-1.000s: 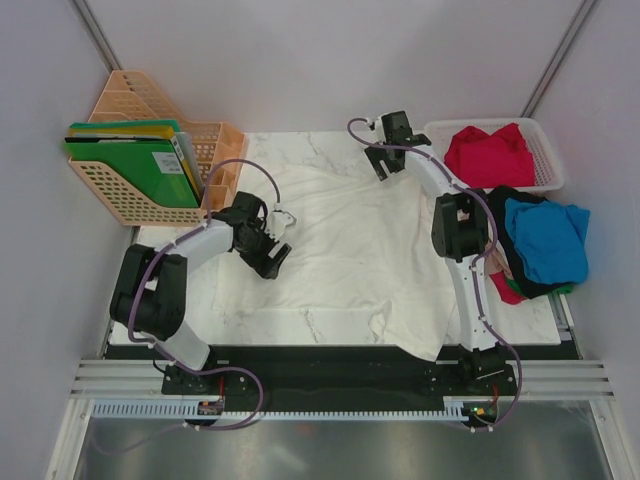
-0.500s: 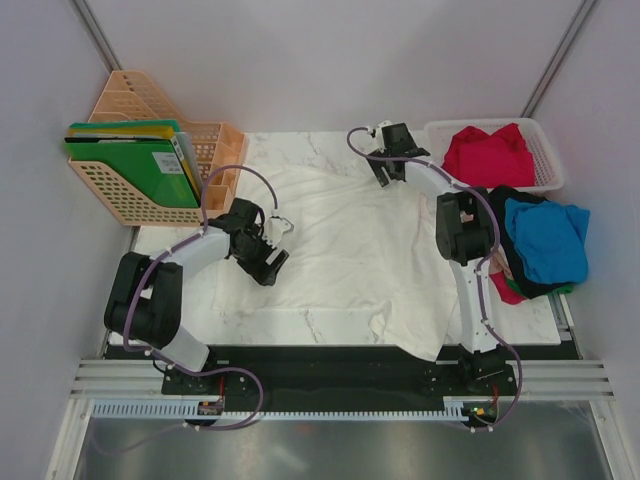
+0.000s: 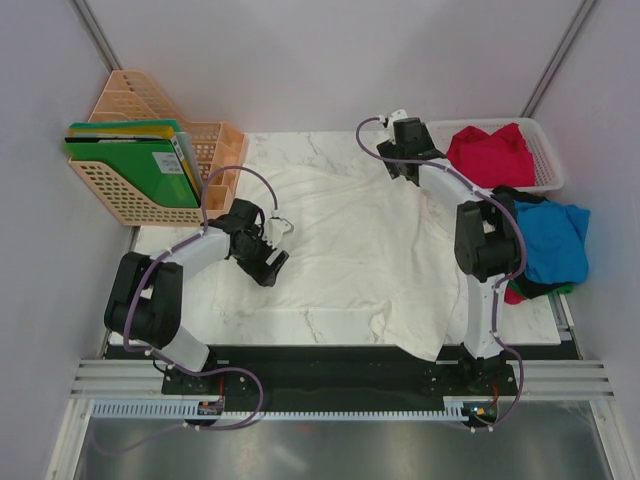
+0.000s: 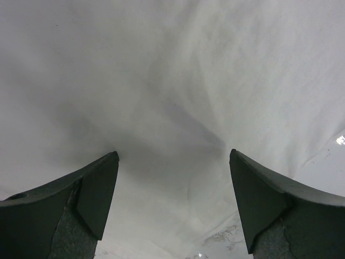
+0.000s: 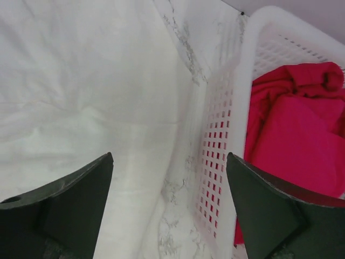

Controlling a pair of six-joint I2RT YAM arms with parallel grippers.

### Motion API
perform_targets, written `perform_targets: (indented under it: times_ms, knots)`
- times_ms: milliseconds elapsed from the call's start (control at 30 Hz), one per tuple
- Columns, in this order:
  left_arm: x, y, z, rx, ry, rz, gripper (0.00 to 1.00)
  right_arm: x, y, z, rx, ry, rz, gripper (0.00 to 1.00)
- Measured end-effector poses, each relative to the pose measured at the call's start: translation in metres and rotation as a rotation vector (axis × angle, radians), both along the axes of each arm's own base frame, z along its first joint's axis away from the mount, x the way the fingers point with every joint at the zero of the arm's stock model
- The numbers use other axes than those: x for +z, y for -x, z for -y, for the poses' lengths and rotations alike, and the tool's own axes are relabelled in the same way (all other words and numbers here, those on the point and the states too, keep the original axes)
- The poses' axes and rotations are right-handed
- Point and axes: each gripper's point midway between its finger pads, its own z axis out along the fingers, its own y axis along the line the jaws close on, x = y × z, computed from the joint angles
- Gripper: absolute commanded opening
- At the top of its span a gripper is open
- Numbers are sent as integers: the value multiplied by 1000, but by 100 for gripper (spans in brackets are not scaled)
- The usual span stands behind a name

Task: Fold and stack the t-shirts
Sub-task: Flatten out the tshirt

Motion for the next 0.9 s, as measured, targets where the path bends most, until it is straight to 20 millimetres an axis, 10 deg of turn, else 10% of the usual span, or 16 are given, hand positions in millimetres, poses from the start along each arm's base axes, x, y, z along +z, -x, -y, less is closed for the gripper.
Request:
perform_targets:
  times_ms: [200,400,667,900]
  knots:
    - [0,0,0,0,1,0,90,65,27,0,12,-65,46,91]
    - [18,-5,0,2,13,64,90,106,123,7,166,-69,0,81]
    - [74,-3,-13,8,16,309,93,126,240,31,289,-5,-74,88]
    - [93,47,-31,-38,7,365,94,113,315,27,420,-62,-217,93]
